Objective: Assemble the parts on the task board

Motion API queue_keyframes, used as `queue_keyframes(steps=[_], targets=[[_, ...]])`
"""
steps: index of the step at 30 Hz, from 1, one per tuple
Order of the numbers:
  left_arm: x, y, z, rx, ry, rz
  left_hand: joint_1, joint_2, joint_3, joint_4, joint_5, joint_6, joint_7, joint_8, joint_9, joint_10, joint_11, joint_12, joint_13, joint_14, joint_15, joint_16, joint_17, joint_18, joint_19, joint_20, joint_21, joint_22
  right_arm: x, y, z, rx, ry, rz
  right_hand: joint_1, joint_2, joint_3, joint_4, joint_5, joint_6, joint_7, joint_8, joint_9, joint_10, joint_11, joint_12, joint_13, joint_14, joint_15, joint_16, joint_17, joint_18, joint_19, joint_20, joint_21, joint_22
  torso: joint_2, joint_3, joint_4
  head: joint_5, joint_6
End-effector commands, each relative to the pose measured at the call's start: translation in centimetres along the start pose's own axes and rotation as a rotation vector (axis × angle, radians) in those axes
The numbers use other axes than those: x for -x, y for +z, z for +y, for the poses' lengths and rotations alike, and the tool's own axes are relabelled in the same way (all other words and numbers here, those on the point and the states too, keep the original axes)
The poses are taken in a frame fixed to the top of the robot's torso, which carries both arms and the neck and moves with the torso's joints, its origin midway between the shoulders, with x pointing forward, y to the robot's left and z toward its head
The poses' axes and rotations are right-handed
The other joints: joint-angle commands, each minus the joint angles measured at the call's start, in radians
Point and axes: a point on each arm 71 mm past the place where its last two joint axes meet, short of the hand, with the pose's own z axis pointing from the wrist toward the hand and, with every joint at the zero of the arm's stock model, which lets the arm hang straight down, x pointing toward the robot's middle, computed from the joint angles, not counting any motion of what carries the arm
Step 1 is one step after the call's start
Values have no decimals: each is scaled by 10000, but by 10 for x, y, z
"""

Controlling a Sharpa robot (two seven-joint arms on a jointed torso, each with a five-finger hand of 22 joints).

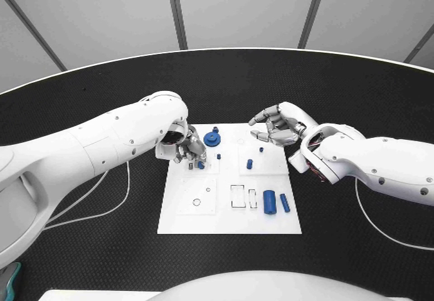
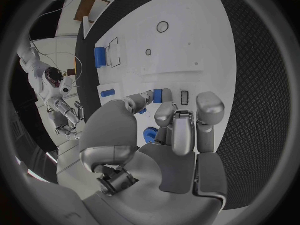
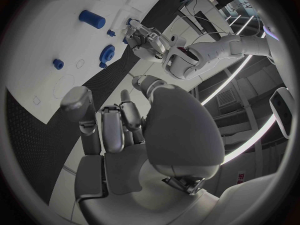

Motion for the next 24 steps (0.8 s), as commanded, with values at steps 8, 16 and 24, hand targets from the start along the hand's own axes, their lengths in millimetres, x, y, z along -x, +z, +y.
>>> queue_keyframes(steps=[8,16,24], targets=[[1,0,5,592,-1,21,-111,-110,-235,160,22,49,-23,-94,25,-23,-10,-62,-23,814,-68,-14,1544,-204,37,-70,-58,-15,0,0,0,-3,-1,-15,-84,-16,70,18,24,54,10,35,-18,0,17,-14,-18,431,-64,-41,-25,125,14,16,-41,-13,-3,3,1,-14,-7],[1,1,5,616,19,58,-165,-182,-429,295,22,75,-24,-129,49,-28,-11,-68,-29,812,-69,-17,1536,-205,42,-72,-64,-16,0,0,0,-3,-2,-28,-105,-24,74,18,24,51,11,33,-20,-16,18,-35,-40,425,-62,-54,-43,133,-1,17,-86,-37,-2,3,0,-17,-10],[1,1,5,626,17,64,-213,-200,-571,429,21,99,-22,-160,66,-32,-9,-74,-36,813,-68,-16,1540,-206,46,-73,-67,-14,0,0,0,1,-3,-38,-105,-24,74,18,24,51,11,33,-20,-16,18,-35,-40,425,-62,-54,-43,133,-1,17,-86,-37,0,1,1,-18,-21]])
